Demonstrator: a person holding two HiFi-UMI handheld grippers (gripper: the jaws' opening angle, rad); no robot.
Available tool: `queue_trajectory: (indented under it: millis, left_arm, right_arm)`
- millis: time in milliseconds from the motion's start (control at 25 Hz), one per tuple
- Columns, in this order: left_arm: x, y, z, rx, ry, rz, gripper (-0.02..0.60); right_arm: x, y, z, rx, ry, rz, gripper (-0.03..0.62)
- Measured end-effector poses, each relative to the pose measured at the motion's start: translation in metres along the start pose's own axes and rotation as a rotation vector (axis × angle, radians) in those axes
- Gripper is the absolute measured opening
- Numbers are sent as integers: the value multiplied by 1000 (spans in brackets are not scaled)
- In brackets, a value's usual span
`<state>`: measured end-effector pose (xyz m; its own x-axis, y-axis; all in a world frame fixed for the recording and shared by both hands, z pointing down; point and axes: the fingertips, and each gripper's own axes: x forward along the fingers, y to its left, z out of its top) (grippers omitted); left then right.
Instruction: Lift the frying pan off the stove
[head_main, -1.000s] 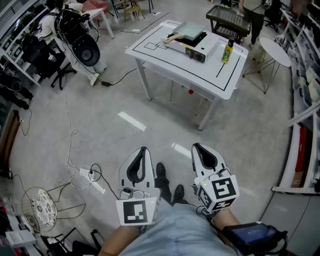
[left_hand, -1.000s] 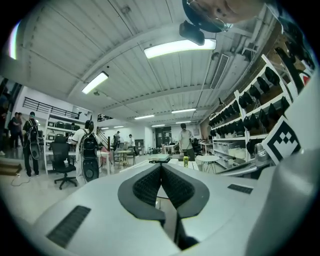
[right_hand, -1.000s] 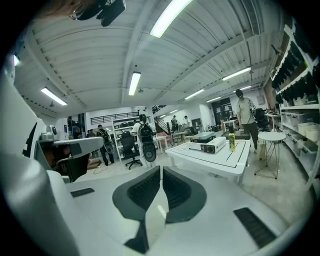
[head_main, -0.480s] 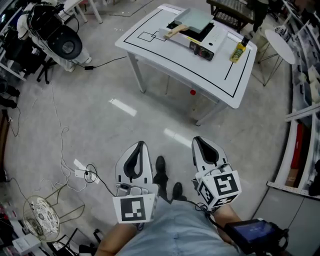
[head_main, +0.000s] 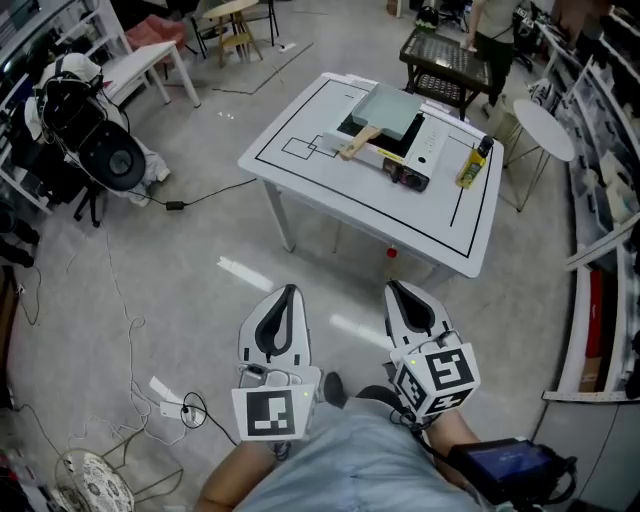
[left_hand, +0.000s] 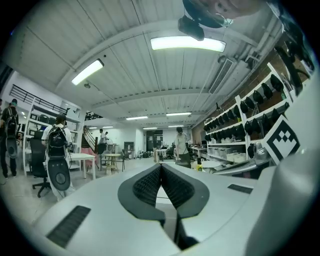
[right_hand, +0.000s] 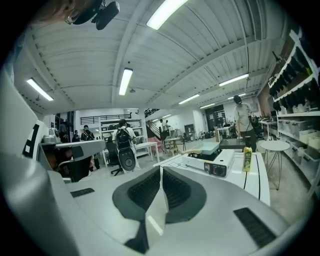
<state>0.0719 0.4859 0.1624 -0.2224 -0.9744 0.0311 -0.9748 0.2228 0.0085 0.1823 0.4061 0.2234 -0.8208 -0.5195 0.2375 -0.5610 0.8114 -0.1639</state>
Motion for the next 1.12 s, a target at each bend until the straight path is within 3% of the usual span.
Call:
queue_trajectory:
  millis: [200, 480, 1120]
  left_arm:
    - [23, 9, 0, -7, 12, -25, 17]
    - [66, 14, -30, -4, 90, -57, 17]
    - [266, 47, -52, 17, 173, -59, 17]
  right_arm:
    - [20, -3, 8, 10, 5, -14, 49]
    - [57, -31, -6, 64, 41, -41, 49]
    - [218, -145, 15, 130, 88, -47, 49]
